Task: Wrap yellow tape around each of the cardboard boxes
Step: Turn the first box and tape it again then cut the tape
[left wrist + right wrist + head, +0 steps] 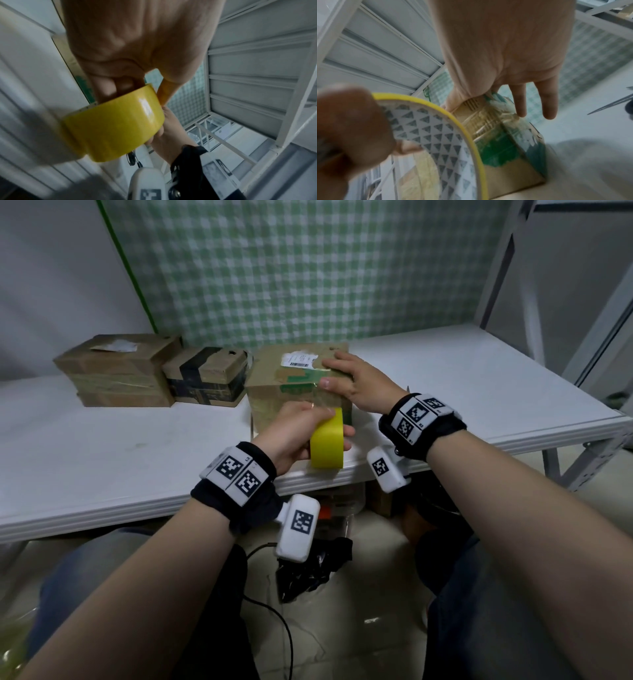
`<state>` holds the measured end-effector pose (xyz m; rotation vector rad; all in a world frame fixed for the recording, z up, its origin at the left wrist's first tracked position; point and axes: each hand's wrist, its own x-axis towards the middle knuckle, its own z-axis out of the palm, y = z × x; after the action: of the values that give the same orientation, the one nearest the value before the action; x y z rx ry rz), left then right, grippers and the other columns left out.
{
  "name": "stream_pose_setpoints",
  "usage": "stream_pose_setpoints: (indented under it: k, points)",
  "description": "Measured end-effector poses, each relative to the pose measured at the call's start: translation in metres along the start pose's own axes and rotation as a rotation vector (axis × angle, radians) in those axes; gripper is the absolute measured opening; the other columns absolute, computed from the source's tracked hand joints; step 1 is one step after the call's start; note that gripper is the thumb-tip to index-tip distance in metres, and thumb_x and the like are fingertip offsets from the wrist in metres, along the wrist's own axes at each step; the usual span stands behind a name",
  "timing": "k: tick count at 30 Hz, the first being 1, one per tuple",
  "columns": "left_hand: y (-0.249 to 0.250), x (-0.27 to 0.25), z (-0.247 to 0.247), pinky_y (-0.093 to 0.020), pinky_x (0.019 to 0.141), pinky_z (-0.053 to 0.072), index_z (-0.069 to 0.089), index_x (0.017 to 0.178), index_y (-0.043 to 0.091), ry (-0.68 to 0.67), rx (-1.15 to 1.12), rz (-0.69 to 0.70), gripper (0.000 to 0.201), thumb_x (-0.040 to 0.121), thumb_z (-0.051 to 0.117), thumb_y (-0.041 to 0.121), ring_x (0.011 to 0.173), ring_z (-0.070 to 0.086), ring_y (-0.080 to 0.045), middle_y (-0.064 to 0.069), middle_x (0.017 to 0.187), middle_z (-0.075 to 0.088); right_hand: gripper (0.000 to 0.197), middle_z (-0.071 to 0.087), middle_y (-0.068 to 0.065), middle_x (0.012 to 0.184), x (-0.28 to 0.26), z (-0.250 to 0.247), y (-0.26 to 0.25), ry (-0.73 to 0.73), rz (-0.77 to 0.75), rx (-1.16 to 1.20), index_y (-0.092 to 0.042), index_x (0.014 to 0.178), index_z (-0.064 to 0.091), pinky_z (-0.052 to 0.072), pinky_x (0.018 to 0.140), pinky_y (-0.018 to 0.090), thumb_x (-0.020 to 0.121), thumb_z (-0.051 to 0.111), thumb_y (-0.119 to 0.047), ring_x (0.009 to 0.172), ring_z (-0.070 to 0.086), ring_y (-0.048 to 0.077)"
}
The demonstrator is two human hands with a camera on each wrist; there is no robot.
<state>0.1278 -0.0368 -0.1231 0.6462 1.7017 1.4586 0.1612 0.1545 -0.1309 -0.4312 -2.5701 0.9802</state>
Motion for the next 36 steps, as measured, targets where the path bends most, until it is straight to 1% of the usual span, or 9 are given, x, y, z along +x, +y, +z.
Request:
stream_pose_setpoints:
  k: [3, 6, 9, 13, 18, 22, 25, 31, 36]
  points:
    - [-0.002, 0.004, -0.005, -0.052, 0.090, 0.057, 0.050, 0.135, 0.000, 0.008, 0.011, 0.022, 0.036, 0.106, 0.050, 0.021, 0.077, 0.074, -0.029, -0.015, 0.100, 0.078, 0.063, 0.044, 0.001, 0.157, 0.000, -0.004, 0.005, 0.101, 0.003, 0.193, -0.017, 0.149, 0.050, 0.036, 0.103, 0.009, 0.094, 0.069, -0.041, 0.142, 0.043, 0.016]
    - [-0.002, 0.005, -0.007, -0.045, 0.084, 0.059, 0.049, 0.136, 0.001, 0.018, 0.000, 0.010, 0.036, 0.106, 0.051, 0.021, 0.076, 0.075, -0.027, -0.014, 0.101, 0.078, 0.050, 0.059, -0.005, 0.142, -0.007, -0.018, 0.008, 0.284, 0.073, 0.301, -0.023, 0.138, 0.061, 0.048, 0.107, 0.036, 0.094, 0.067, -0.048, 0.127, 0.058, 0.016]
    - [-0.002, 0.005, -0.005, -0.051, 0.089, 0.057, 0.049, 0.136, 0.002, 0.022, 0.000, 0.015, 0.036, 0.106, 0.051, 0.022, 0.079, 0.076, -0.027, -0.012, 0.101, 0.078, 0.025, 0.072, -0.006, 0.111, -0.019, -0.035, 0.023, 0.382, 0.241, 0.114, -0.022, 0.109, 0.074, 0.052, 0.101, 0.040, 0.090, 0.072, -0.038, 0.106, 0.065, 0.015]
    - [-0.003, 0.003, -0.003, -0.059, 0.099, 0.052, 0.055, 0.132, 0.002, 0.023, 0.009, 0.033, 0.034, 0.106, 0.051, 0.024, 0.081, 0.075, -0.026, -0.010, 0.102, 0.078, 0.039, 0.068, 0.009, 0.109, -0.041, -0.050, 0.054, 0.253, 0.541, -0.241, -0.013, 0.091, 0.073, 0.047, 0.090, 0.043, 0.087, 0.065, -0.051, 0.123, 0.048, 0.039]
    - [-0.003, 0.003, -0.004, -0.059, 0.099, 0.052, 0.054, 0.132, 0.001, 0.014, 0.014, 0.035, 0.035, 0.106, 0.052, 0.024, 0.082, 0.075, -0.029, -0.010, 0.103, 0.078, 0.067, 0.050, 0.010, 0.124, -0.057, -0.047, 0.073, 0.208, 0.713, -0.399, -0.010, 0.116, 0.055, 0.044, 0.096, 0.048, 0.077, 0.075, -0.061, 0.129, 0.037, 0.036]
    - [-0.004, 0.004, -0.005, -0.057, 0.096, 0.054, 0.052, 0.133, 0.003, 0.005, 0.023, 0.034, 0.036, 0.105, 0.053, 0.025, 0.083, 0.075, -0.029, -0.010, 0.104, 0.078, 0.053, 0.054, 0.009, 0.105, -0.057, -0.051, 0.074, 0.104, 0.691, -0.491, -0.013, 0.081, 0.052, 0.041, 0.080, 0.040, 0.073, 0.077, -0.058, 0.115, 0.047, 0.036]
    - [-0.005, 0.003, -0.004, -0.057, 0.097, 0.054, 0.054, 0.131, 0.002, 0.013, 0.029, 0.044, 0.034, 0.106, 0.051, 0.025, 0.080, 0.075, -0.028, -0.010, 0.103, 0.078, 0.048, 0.062, 0.008, 0.085, -0.063, -0.058, 0.066, 0.096, 0.678, -0.490, -0.010, 0.080, 0.055, 0.041, 0.067, 0.033, 0.070, 0.081, -0.049, 0.085, 0.061, 0.030]
    - [-0.005, 0.002, -0.004, -0.054, 0.094, 0.055, 0.059, 0.127, 0.001, 0.038, 0.016, 0.047, 0.033, 0.105, 0.053, 0.025, 0.075, 0.074, -0.026, -0.012, 0.102, 0.078, 0.026, 0.075, 0.007, 0.076, -0.075, -0.061, 0.049, 0.151, 0.638, 0.157, -0.005, 0.078, 0.070, 0.044, 0.051, 0.025, 0.078, 0.078, -0.030, 0.044, 0.045, 0.018]
    - [-0.005, 0.000, -0.005, -0.048, 0.086, 0.058, 0.057, 0.127, 0.001, 0.042, 0.005, 0.048, 0.032, 0.105, 0.054, 0.024, 0.074, 0.073, -0.027, -0.014, 0.102, 0.078, 0.016, 0.069, 0.007, 0.097, -0.072, -0.062, 0.029, -0.093, 0.349, 0.740, -0.012, 0.091, 0.073, 0.048, 0.058, 0.029, 0.086, 0.077, -0.027, 0.054, 0.046, 0.011]
